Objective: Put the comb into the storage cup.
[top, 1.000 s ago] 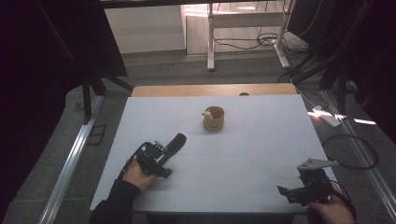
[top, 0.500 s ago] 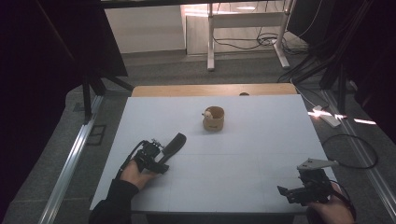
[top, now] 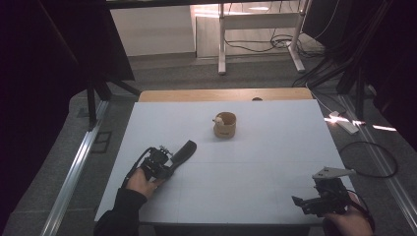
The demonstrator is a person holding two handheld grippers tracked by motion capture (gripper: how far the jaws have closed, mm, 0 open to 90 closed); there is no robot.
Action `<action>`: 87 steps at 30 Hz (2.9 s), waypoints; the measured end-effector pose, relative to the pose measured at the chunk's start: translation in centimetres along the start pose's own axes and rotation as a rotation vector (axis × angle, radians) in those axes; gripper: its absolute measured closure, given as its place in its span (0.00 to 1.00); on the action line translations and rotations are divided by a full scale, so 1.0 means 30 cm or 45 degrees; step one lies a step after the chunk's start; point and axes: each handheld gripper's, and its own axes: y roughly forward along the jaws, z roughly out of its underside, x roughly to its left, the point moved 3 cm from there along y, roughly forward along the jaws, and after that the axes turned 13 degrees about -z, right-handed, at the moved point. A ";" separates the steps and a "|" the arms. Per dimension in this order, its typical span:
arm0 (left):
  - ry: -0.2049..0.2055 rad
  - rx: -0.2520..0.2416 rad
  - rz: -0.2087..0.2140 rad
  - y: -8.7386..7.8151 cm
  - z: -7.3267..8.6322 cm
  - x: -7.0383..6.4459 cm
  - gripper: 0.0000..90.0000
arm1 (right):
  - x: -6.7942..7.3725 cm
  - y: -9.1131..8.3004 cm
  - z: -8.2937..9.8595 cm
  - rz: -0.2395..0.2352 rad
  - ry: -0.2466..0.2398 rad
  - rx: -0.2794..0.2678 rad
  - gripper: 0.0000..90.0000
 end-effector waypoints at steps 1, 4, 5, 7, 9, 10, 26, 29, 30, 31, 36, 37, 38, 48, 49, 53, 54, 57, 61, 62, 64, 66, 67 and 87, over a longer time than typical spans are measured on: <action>-0.013 0.000 0.007 0.000 0.000 0.002 0.80 | 0.000 0.000 0.000 0.000 0.000 0.000 0.03; -0.042 -0.002 0.026 0.001 0.001 0.007 0.80 | 0.001 0.000 0.000 -0.001 -0.001 0.000 0.03; -0.050 -0.004 0.032 0.001 0.002 0.009 0.80 | 0.001 0.000 0.000 -0.001 -0.002 0.000 0.03; -0.061 -0.007 0.045 0.001 0.003 0.013 0.80 | 0.001 0.000 0.000 -0.002 -0.003 0.001 0.03; -0.068 -0.009 0.057 0.001 0.004 0.015 0.80 | 0.001 0.000 0.000 -0.003 -0.005 0.001 0.03; -0.072 -0.012 0.068 0.000 0.005 0.017 0.80 | 0.001 0.000 0.000 -0.003 -0.005 0.001 0.03; -0.092 -0.146 0.145 -0.051 0.005 0.016 0.80 | 0.001 0.000 0.000 -0.004 -0.007 0.001 0.03; -0.082 -0.172 0.139 -0.060 0.005 0.013 0.80 | 0.002 0.000 0.000 -0.005 -0.009 0.000 0.03; -0.080 -0.182 0.139 -0.064 0.004 0.013 0.80 | 0.002 0.000 0.000 -0.005 -0.009 0.000 0.03; -0.082 -0.193 0.140 -0.069 0.004 0.011 0.80 | 0.002 0.000 0.000 -0.006 -0.009 0.000 0.03; -0.080 -0.252 0.134 -0.092 0.005 0.005 0.80 | 0.003 0.000 0.000 -0.006 -0.014 -0.001 0.03; -0.081 -0.260 0.134 -0.096 0.005 0.004 0.80 | 0.003 -0.001 0.000 -0.007 -0.014 -0.001 0.03; -0.081 -0.271 0.135 -0.100 0.006 0.002 0.80 | 0.003 -0.001 0.000 -0.007 -0.016 -0.002 0.03; -0.065 -0.335 0.132 -0.137 0.011 -0.017 0.80 | 0.007 -0.002 0.000 -0.008 -0.029 -0.007 0.03; -0.062 -0.340 0.130 -0.140 0.012 -0.019 0.80 | 0.007 -0.002 0.001 -0.007 -0.031 -0.007 0.02; -0.061 -0.365 0.136 -0.156 0.016 -0.030 0.80 | 0.009 -0.004 0.001 -0.005 -0.036 -0.011 0.02; -0.060 -0.372 0.133 -0.160 0.017 -0.033 0.80 | 0.009 -0.004 0.001 -0.006 -0.036 -0.009 0.02; -0.059 -0.389 0.137 -0.168 0.021 -0.039 0.80 | 0.011 -0.004 0.002 -0.008 -0.043 -0.009 0.01; -0.050 -0.403 0.137 -0.178 0.025 -0.045 0.80 | 0.013 -0.006 0.002 -0.014 -0.050 -0.013 0.01; -0.052 -0.412 0.139 -0.181 0.027 -0.047 0.80 | 0.013 -0.007 0.002 -0.017 -0.050 -0.013 0.01; -0.053 -0.424 0.143 -0.187 0.030 -0.051 0.80 | 0.012 -0.008 0.002 -0.023 -0.046 -0.021 0.00; -0.050 -0.434 0.153 -0.192 0.033 -0.054 0.80 | 0.010 -0.009 0.001 -0.029 -0.042 -0.028 0.00; -0.052 -0.438 0.156 -0.194 0.034 -0.057 0.80 | 0.010 -0.010 0.001 -0.032 -0.041 -0.031 0.00; -0.038 -0.502 0.198 -0.228 0.064 -0.105 0.80 | 0.032 -0.022 -0.010 -0.041 -0.115 -0.119 0.00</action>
